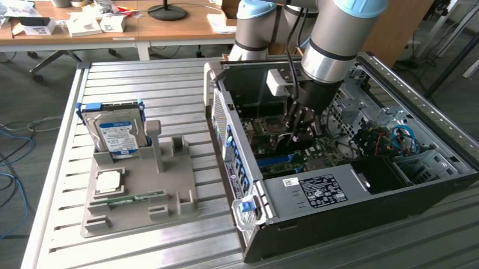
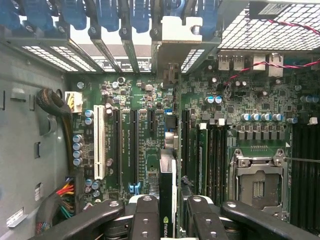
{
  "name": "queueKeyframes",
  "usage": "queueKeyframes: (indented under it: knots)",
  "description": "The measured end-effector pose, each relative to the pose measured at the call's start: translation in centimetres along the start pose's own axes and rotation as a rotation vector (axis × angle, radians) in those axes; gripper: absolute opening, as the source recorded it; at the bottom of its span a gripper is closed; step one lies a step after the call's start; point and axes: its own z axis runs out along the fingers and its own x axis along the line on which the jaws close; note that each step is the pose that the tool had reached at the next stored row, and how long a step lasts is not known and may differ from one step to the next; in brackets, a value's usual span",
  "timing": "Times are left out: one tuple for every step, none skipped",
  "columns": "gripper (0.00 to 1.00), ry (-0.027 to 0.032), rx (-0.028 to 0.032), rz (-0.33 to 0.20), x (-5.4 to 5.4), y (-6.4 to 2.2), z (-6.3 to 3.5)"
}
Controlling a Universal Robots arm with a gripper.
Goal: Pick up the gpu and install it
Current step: 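Insert the gpu into the slot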
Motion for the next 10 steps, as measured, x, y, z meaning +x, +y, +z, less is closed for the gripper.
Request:
queueKeyframes:
  knots:
    - [0.26,0.0000,0.0000,0.000,0.00,0.00,0.00]
    - [0.26,-0.0002,0.0001,0.000,0.00,0.00,0.03]
    - [0.26,-0.0005,0.0002,0.000,0.00,0.00,0.08]
    - [0.26,-0.0007,0.0003,0.000,-0.01,0.00,0.13]
    - [0.26,-0.0003,0.0002,0.000,0.00,0.01,0.17]
    - [0.26,-0.0003,0.0001,0.000,0.00,0.02,0.22]
    - [0.26,-0.0004,0.0001,0.000,0.00,0.02,0.27]
    - [0.26,-0.0001,0.0001,0.000,0.01,0.02,0.29]
    - [0.26,-0.0001,0.0001,0.000,0.01,0.02,0.28]
    - [0.26,0.0000,0.0001,0.000,0.01,0.03,0.28]
